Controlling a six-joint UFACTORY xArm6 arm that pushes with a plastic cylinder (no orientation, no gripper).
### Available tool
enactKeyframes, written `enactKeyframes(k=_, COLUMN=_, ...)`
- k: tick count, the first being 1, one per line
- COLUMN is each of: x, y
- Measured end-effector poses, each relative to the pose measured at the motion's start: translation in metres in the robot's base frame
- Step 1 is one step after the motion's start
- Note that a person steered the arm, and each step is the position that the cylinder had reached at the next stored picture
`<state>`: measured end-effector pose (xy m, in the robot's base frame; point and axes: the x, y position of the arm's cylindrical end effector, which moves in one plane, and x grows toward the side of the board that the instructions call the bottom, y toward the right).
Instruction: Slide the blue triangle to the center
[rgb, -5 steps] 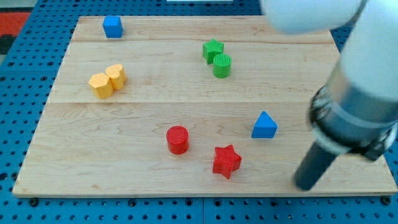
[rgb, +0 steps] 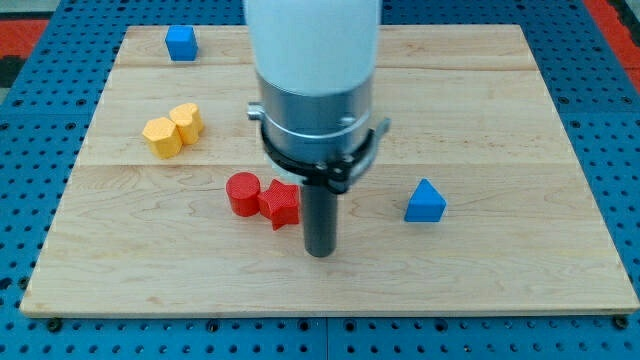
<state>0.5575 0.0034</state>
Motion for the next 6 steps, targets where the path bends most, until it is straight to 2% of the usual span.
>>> enactKeyframes(k=1, x=0.000, y=0.008)
enactKeyframes(k=2, x=0.002, y=0.096)
enactKeyframes(k=3, x=-0.052, y=0.107)
enactKeyframes(k=4, x=-0.089, y=0.098)
enactKeyframes(k=5, x=-0.065, y=0.173)
enactKeyframes(k=6, x=-0.102, y=0.102)
